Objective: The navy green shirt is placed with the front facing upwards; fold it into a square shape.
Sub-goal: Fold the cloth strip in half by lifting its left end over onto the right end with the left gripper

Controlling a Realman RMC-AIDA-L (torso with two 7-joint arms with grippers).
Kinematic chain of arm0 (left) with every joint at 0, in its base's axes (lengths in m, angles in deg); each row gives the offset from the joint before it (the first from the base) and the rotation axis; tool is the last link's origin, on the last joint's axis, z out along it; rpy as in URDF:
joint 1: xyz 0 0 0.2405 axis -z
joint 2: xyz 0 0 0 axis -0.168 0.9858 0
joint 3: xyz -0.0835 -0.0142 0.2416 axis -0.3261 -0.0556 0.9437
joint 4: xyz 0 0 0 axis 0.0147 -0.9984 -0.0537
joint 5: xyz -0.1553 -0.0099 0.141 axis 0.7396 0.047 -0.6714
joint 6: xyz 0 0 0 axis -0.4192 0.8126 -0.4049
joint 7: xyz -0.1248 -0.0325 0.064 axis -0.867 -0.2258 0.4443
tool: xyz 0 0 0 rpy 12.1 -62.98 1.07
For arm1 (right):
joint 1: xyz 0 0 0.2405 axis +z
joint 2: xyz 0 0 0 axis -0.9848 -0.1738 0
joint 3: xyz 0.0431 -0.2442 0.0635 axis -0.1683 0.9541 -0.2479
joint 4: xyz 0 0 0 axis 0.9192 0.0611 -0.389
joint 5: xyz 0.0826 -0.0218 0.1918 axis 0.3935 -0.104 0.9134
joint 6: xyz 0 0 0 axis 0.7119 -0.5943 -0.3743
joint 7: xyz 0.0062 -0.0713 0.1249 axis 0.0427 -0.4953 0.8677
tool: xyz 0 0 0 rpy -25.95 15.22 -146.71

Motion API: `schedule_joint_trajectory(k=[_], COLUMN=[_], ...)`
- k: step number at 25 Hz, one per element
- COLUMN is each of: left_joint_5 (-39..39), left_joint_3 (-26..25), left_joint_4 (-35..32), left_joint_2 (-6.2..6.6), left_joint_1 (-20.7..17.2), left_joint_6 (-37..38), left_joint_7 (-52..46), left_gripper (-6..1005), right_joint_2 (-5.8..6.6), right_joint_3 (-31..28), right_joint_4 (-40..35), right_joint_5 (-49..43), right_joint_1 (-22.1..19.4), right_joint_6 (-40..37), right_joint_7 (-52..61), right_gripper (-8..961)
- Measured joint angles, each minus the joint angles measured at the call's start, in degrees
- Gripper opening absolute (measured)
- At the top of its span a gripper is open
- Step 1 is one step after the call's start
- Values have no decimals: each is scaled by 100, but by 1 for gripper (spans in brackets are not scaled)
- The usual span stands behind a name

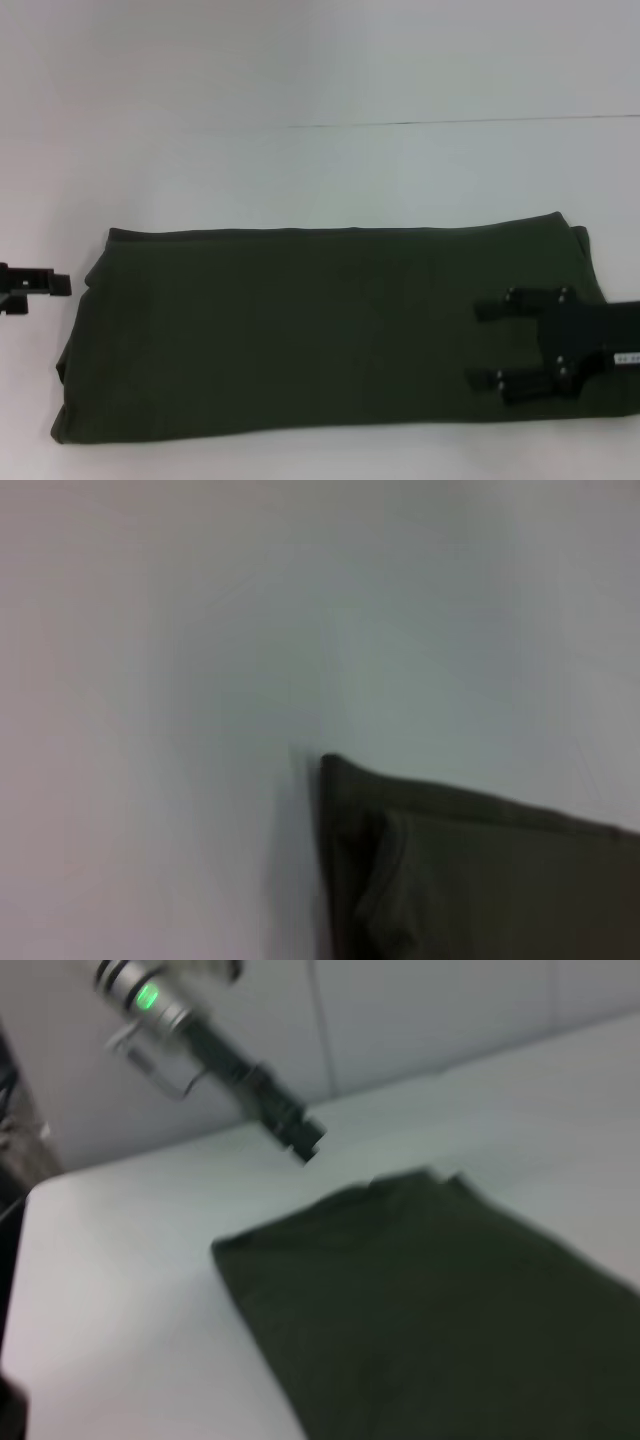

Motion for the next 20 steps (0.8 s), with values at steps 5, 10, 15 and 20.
schedule_joint_trajectory(k=[5, 10, 15, 20], left_joint_5=[-392, -442, -440, -425], left_joint_3=[298, 458, 608, 623], left_joint_4=[0, 93, 126, 140], left_joint_2=[1, -75, -175, -189], left_joint_1=[101, 105, 134, 169], left_joint_6=[-54, -63, -86, -121], left_joint_7=[-428, -522, -508, -512], left_gripper=[805, 806, 806, 806], right_joint_2=[-62, -67, -79, -86], right_joint_3=[34, 11, 38, 42], right_joint_4=[8, 54, 85, 194], right_joint_5=[-298, -302, -302, -301], right_joint_1=[62, 73, 82, 112], right_joint_6=[11, 70, 136, 225], right_joint_7=[35, 8, -24, -47], right_gripper=[930, 930, 930, 930])
